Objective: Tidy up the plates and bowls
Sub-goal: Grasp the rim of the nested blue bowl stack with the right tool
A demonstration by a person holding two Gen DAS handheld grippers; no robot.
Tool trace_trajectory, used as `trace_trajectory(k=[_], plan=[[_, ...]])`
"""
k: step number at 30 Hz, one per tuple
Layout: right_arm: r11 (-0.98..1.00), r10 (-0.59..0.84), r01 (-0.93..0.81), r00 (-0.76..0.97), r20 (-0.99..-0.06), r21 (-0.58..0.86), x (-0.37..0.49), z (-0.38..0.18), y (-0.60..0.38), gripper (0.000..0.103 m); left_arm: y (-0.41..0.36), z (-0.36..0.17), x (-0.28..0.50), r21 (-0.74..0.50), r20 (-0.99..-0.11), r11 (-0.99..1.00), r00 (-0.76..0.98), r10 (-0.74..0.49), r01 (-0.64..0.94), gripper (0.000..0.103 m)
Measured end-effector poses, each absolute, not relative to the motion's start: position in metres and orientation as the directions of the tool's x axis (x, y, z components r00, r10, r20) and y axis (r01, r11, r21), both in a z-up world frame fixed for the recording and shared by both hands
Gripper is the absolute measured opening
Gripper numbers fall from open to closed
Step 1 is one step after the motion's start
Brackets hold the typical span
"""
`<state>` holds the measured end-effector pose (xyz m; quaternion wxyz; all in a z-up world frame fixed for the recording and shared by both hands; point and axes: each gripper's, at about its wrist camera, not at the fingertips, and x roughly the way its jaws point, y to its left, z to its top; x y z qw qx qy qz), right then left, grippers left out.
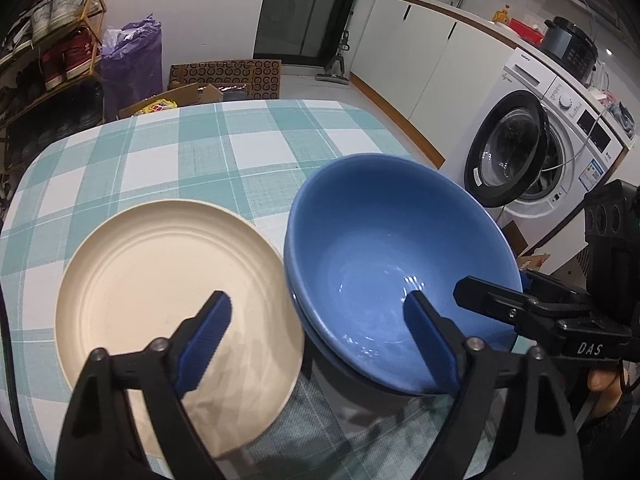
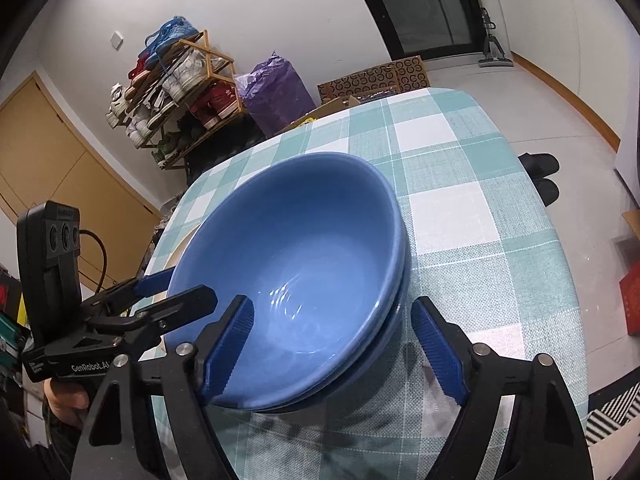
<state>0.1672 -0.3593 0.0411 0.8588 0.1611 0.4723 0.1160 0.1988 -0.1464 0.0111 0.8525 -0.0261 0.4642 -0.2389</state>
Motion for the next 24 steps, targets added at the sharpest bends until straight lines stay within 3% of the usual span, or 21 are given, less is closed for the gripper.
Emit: trace_trajectory(k=[5,8,15,24], plan=[[0.918,0.356,-0.043,0.532,-0.769,0.395,0.165,0.042,-0.361,0.073,-0.146,0.007,0.201,-0.292,-0.785,0.882,0.434,-0.442,0.369,0.073],[0.915,0.359,-0.04,0.533,-0.766,0.401,0.164,0.042,-0.361,0.067,-0.145,0.005,0.202,-0.312,-0.787,0.88,0.422,-0.451,0.358,0.06],[0.921,0.338,-0.022,0.544,-0.768,0.39,0.161,0.044,-0.362,0.057,-0.15,0.003,0.2,-0.333,-0.784,0.867,0.402,-0.473,0.371,0.043],[0.931,0.318,-0.028,0.555,-0.769,0.365,0.157,0.045,-0.364,0.051,-0.154,0.005,0.198,-0.309,-0.791,0.874,0.409,-0.455,0.376,0.039]])
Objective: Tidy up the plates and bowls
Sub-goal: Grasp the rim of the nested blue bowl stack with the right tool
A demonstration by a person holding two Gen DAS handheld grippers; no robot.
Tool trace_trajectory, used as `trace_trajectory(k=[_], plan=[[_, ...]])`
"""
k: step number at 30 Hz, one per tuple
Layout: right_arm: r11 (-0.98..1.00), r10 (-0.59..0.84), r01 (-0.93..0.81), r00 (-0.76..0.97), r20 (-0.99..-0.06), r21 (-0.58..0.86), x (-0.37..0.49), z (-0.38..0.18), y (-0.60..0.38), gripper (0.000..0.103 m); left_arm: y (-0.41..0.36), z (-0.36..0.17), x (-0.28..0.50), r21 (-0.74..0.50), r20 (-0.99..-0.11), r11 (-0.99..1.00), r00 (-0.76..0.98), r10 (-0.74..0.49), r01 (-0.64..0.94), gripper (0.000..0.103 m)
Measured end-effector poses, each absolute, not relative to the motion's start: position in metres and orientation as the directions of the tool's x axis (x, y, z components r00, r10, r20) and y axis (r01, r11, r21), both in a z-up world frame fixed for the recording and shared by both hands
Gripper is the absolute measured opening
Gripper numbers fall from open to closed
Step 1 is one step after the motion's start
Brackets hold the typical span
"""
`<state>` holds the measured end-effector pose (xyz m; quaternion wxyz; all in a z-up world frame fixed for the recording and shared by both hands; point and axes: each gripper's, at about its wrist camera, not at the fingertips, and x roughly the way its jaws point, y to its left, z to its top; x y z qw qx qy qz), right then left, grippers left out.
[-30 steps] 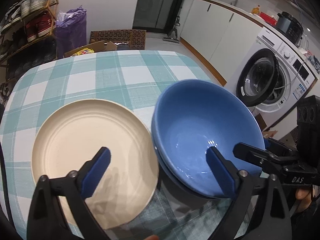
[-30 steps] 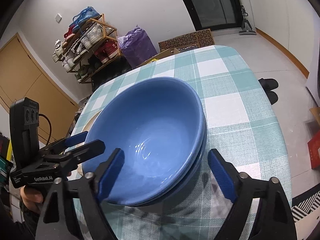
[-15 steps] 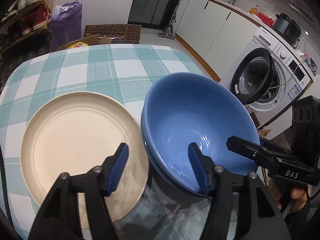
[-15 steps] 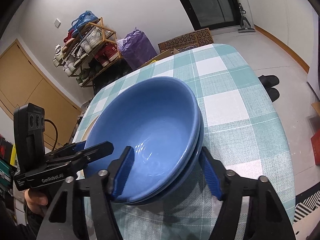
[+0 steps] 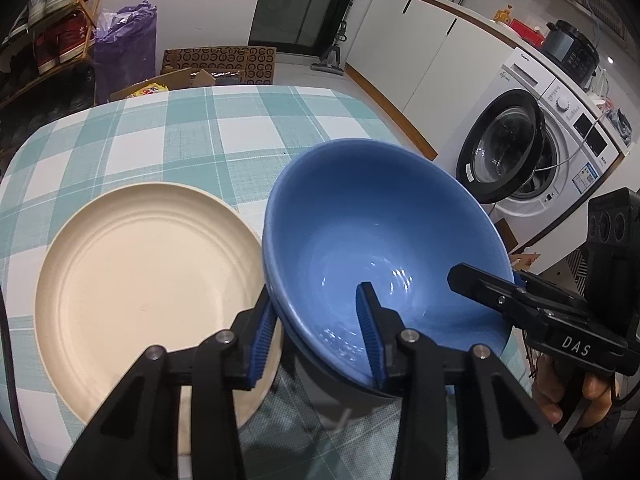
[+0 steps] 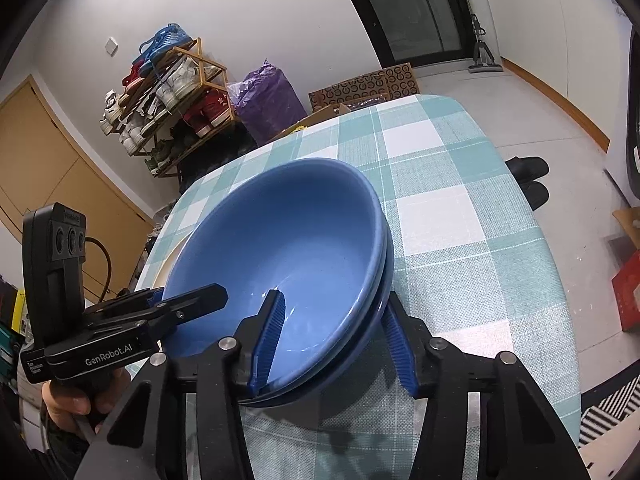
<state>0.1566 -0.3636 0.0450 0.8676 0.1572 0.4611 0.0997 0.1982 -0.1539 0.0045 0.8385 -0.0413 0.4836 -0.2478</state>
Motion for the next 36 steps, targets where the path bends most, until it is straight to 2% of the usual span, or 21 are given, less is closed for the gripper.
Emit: trace_trajectory(k=[23,36], plan=[[0.936,0.307,-0.033,0.564,-0.767,0.351,0.153,0.05,-0.361,0.05,-0.155,0.013,0.193,-0.267,-0.789,0.884,0.439,-0.429,0.385,0.037],[0.942,0.294,-0.054,0.606,-0.739,0.33,0.141,0.084,-0.36,0.05,-0.148,0.046,0.178,-0.264,-0.753,0.878,0.483,-0.447,0.401,0.037]])
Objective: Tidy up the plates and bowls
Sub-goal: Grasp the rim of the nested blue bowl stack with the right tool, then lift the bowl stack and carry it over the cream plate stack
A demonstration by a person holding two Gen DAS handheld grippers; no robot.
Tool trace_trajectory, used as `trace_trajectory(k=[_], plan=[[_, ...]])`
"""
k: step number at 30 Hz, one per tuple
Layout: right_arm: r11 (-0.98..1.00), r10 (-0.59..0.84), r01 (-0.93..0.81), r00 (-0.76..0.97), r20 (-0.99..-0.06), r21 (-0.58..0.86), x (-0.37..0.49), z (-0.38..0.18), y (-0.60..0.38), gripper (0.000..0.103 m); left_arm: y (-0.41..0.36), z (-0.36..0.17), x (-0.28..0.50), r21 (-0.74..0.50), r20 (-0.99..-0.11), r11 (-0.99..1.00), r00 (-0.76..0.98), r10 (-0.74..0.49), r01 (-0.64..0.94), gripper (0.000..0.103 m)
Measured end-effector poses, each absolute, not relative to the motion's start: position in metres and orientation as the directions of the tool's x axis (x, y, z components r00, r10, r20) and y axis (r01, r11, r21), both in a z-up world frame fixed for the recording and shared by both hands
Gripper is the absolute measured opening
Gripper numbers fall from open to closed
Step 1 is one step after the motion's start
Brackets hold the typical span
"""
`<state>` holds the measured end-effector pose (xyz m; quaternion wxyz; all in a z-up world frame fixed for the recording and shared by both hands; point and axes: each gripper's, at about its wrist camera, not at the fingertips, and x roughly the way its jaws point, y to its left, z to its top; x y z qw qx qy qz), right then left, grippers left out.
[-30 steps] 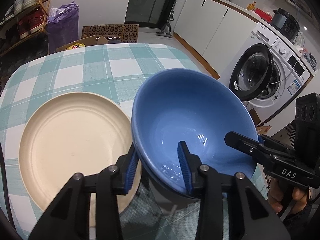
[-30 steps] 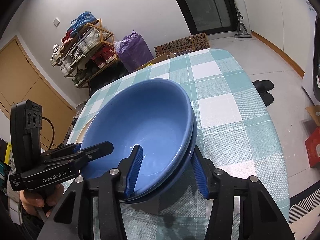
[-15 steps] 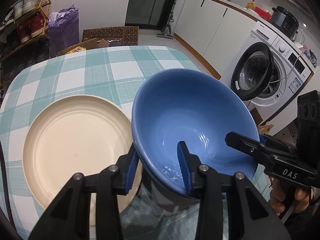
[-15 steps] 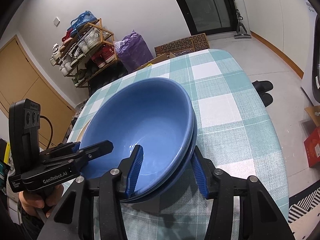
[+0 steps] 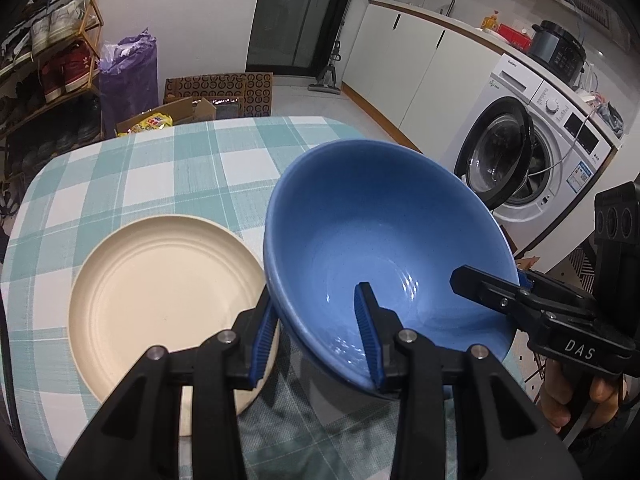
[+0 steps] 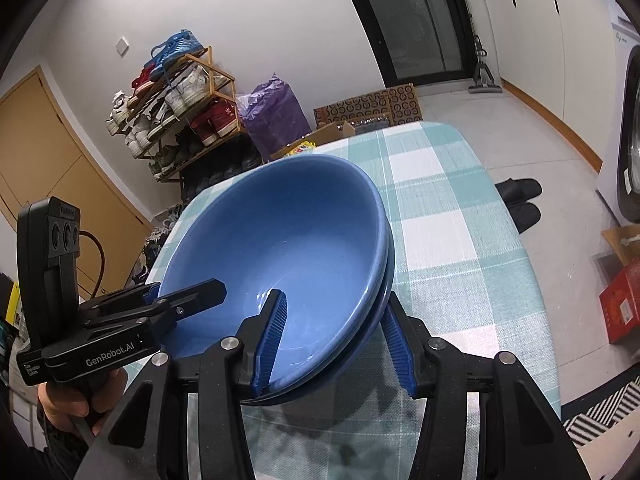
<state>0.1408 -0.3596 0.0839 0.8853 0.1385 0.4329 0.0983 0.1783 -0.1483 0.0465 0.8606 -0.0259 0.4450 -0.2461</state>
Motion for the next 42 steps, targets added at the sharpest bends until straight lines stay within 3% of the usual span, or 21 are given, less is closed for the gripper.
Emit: trace_trajectory(k=[19,42], plan=[[0.927,0.367,-0.175,0.609,-0.704,0.331,0.135,0.142,-0.288,0.05,-0.073,0.091,0.158,-0.251,-0.716,0.918,0.579,-0.39,0.308,0.037],[0.899,0.437,-0.273,0.543,-0.717,0.342,0.173,0.125,-0.211,0.05,-0.003,0.072,0.17,-0.235,-0.735,0.954,0.608,-0.3,0.187,0.037]])
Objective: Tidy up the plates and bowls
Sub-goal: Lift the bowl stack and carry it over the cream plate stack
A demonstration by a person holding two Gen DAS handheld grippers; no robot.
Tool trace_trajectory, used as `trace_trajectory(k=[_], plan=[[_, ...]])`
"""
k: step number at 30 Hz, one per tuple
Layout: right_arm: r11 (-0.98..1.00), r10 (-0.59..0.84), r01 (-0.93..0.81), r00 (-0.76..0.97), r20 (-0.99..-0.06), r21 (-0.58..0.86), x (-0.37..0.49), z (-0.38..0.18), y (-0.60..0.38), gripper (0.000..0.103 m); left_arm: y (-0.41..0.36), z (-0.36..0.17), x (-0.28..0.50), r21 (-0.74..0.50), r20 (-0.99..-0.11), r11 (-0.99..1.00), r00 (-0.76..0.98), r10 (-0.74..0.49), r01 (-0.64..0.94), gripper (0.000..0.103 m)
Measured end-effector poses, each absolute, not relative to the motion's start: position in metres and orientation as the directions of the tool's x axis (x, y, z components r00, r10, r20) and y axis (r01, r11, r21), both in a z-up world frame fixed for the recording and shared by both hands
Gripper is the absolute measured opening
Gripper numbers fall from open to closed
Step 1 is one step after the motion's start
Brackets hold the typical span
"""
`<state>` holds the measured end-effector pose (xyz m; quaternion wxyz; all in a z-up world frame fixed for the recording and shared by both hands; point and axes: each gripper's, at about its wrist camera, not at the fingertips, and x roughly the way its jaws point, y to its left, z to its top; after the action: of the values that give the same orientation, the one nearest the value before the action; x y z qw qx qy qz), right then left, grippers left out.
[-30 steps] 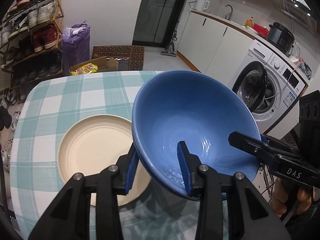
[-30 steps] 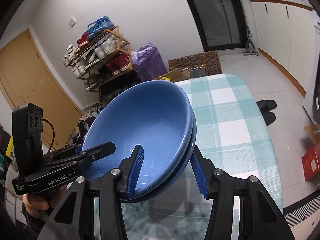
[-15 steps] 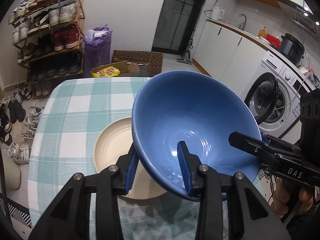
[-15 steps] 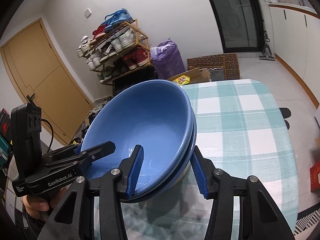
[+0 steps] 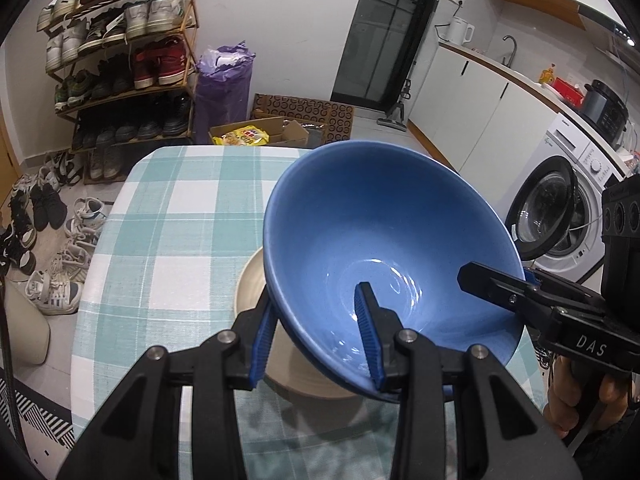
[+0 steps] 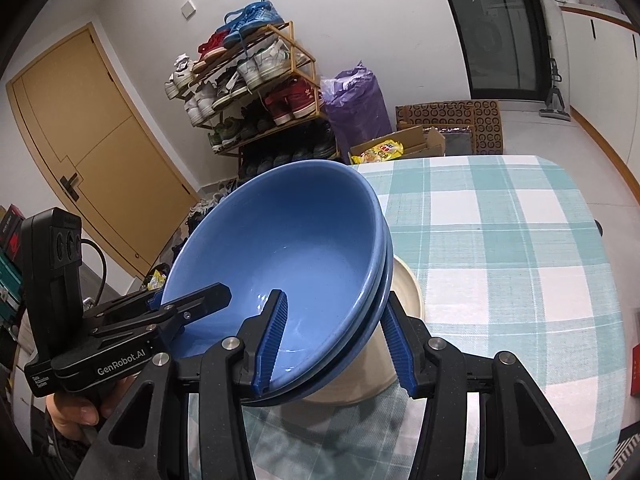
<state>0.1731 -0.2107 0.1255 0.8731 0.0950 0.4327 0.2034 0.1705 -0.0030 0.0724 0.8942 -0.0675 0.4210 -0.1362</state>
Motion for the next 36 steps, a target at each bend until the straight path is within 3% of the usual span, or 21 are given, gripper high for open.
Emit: trace_trajectory(k=[36], plan=[[0.908,0.418,-0.239,0.482,-0.77,0.343,0.225,0.074,-0.197,0.05,0.009,0.022,0.214,-0.256,-0.773,0.954,0.56,-0.298,0.155,0.037]])
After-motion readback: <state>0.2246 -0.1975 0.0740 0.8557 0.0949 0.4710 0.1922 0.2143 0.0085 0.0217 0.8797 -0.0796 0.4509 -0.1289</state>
